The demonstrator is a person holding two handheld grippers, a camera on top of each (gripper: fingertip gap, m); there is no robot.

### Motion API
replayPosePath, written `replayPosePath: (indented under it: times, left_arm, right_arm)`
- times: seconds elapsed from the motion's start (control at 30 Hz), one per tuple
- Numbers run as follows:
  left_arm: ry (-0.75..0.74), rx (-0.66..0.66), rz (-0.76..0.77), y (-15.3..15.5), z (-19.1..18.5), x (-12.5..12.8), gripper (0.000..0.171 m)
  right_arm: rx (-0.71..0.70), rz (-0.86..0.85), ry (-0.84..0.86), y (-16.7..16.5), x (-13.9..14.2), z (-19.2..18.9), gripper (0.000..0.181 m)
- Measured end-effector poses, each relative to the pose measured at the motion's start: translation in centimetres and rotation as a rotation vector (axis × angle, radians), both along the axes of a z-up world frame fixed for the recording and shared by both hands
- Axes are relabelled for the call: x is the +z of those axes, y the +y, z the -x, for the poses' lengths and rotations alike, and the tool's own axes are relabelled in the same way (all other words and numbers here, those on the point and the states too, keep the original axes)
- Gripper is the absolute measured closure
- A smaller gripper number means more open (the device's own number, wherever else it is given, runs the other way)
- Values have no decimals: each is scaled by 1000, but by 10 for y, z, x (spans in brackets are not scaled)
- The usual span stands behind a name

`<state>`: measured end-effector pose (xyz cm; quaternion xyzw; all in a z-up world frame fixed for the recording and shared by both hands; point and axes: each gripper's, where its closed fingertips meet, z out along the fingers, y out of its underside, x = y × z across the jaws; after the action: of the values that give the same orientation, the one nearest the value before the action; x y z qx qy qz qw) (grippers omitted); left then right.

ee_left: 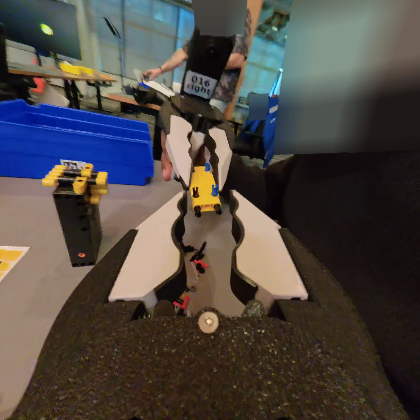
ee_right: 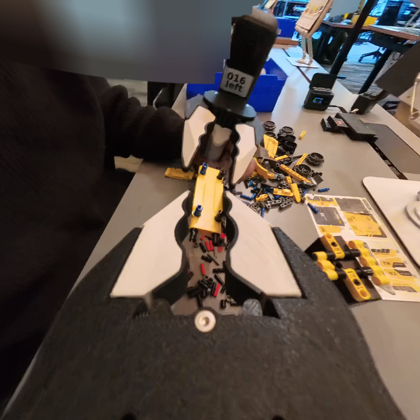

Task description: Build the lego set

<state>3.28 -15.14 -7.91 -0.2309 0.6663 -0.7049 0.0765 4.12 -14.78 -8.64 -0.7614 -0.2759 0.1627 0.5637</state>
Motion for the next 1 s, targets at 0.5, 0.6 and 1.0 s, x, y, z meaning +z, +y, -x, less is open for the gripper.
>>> replayPosePath:
  times: [0.5, 0.6, 1.0]
  left_arm:
    - [-108, 266, -130, 19, -46, 19, 147]
    - [-120, 339, -192, 30, -73, 26, 147]
    - [-6, 330, -346, 37, -126, -5, 147]
  right_arm:
    - [-265, -113, 12, 3, 24, -59, 139]
    - [-472, -198, 47, 2, 43, -100, 138]
    - [-809, -113, 234, 10, 21, -159, 158]
